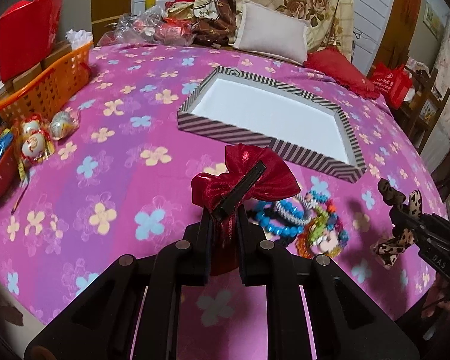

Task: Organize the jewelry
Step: 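Carry both bows over the white tray and open both grippers to drop them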

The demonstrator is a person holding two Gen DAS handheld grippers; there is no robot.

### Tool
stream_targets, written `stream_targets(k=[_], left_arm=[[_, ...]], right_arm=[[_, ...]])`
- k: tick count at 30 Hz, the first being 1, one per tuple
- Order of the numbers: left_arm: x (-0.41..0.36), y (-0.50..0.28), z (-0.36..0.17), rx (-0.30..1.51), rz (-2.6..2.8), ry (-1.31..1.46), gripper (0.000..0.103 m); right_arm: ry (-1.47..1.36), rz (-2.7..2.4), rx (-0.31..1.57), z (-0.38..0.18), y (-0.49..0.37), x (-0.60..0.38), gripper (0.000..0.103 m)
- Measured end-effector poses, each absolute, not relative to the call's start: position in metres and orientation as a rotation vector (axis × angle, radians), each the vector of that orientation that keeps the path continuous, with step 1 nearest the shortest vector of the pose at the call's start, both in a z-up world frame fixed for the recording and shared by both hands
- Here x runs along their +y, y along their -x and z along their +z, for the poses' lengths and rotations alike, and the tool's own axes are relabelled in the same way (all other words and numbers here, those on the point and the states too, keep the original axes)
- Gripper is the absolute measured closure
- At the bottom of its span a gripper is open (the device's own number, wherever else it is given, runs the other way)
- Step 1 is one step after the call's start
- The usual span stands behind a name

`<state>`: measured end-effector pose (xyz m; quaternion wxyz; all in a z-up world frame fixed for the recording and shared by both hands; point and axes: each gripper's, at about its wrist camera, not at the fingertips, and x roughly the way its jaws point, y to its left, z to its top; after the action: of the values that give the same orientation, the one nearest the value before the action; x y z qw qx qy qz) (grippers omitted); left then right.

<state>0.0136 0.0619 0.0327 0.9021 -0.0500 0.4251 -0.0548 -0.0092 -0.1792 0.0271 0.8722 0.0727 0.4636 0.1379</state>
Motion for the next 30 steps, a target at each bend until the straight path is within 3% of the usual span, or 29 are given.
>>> stream_targets(k=[19,30], left_arm=[[0.043,-0.119,0.048,0.896,-0.098,0.118,0.091],[0.044,-0.197,0.007,1.012,-0.033,0.127,0.091]], right_arm=[[-0.157,0.255,0.965,0.026,-0.079,-0.194,0.075],[-0.146,0.232,0.994,-0.001,-0.160,-0.188,0.075]])
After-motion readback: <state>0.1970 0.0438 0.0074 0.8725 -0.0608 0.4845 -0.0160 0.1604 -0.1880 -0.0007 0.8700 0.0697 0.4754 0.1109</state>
